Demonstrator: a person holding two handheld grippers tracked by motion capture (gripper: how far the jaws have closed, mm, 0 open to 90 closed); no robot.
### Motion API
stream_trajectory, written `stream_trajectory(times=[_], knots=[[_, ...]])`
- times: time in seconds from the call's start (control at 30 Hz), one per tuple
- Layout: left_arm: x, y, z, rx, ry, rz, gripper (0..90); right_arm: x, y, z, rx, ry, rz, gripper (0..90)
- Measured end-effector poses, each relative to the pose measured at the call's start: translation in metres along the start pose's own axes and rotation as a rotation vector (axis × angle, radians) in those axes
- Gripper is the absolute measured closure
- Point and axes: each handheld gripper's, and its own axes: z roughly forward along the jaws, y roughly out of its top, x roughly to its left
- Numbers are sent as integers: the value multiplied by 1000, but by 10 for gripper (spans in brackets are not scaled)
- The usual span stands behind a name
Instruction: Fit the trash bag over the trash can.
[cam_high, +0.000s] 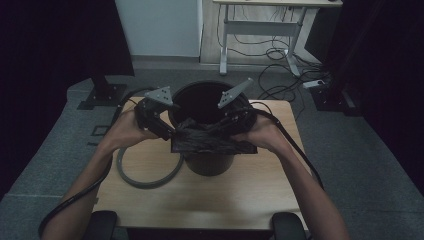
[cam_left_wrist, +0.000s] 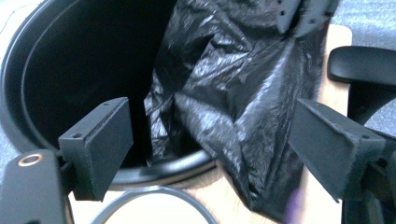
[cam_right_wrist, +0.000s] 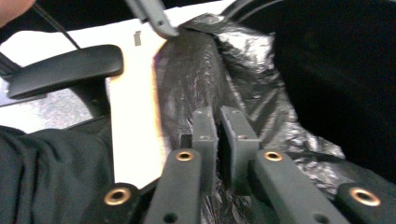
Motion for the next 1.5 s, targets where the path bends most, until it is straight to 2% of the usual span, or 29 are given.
stream_trajectory(times=[0.13, 0.3, 0.33, 0.37, 0.4, 0.5, 0.53, 0.57, 0.67, 0.7, 0.73, 0.77, 0.8, 0.87, 0.9, 0.93, 0.97, 1.0, 1.03, 1.07, 1.27, 1.33, 1.4, 1.47, 1.5], knots=[[0, 7, 6, 0, 13, 14, 139, -11, 3, 1, -5, -38, 27, 875], [4, 8, 13, 14, 30, 2, 147, -24, 6, 6, -4, -80, 60, 856], [6, 7, 14, 20, 35, -2, 151, -28, 5, 8, 3, -87, 70, 806], [7, 7, 16, 26, 38, -5, 151, -28, 5, 8, 3, -87, 70, 806], [11, 5, 17, 21, 28, -21, 155, -30, 5, 8, 0, -108, 81, 698], [13, 3, 18, 18, 32, -34, 164, -29, 6, 5, -10, -122, 86, 626], [14, 3, 19, 19, 33, -41, 165, -26, 8, -1, -26, -121, 89, 581], [15, 3, 19, 25, 33, -41, 165, -26, 8, -1, -26, -121, 89, 581], [18, 2, 21, 25, 29, -58, 166, -14, 11, -7, -42, -82, 63, 548], [18, 2, 21, 25, 29, -58, 166, -14, 11, -7, -42, -82, 63, 548], [19, 2, 21, 32, 29, -62, 166, -9, 11, -7, -44, -54, 47, 531], [19, 2, 21, 32, 29, -62, 167, -9, 11, -7, -44, -54, 47, 531], [20, 2, 23, 33, 31, -69, 167, -4, 11, -3, -33, -30, 30, 517], [21, 2, 24, 38, 31, -69, 167, -3, 11, 0, -24, -15, 18, 518], [21, 2, 24, 41, 33, -72, 167, -1, 11, 3, -13, -6, 5, 535], [22, 2, 24, 45, 34, -72, 166, 1, 11, 8, 12, -5, -9, 622], [22, 2, 24, 49, 37, -71, 166, 1, 11, 8, 12, -5, -9, 622], [22, 2, 24, 52, 40, -68, 165, 1, 11, 10, 26, -16, -16, 701], [22, 4, 22, 49, 45, -63, 163, 0, 13, 11, 21, -29, -14, 823], [22, 4, 22, 49, 45, -63, 163, -1, 13, 11, 19, -36, -7, 855], [16, 19, 0, 15, 35, -23, 175, -7, 20, 10, 22, -69, 9, 877], [10, 29, -9, -8, 8, -4, 208, -9, 24, 10, 18, -79, 15, 877], [9, 32, -9, -10, -5, 3, 236, -10, 27, 11, 15, -81, 13, 876], [6, 36, -7, 8, -21, 15, 250, -11, 28, 11, 12, -82, 13, 876], [5, 37, -2, 54, -9, 31, 268, -11, 30, 10, 5, -81, 14, 876]])
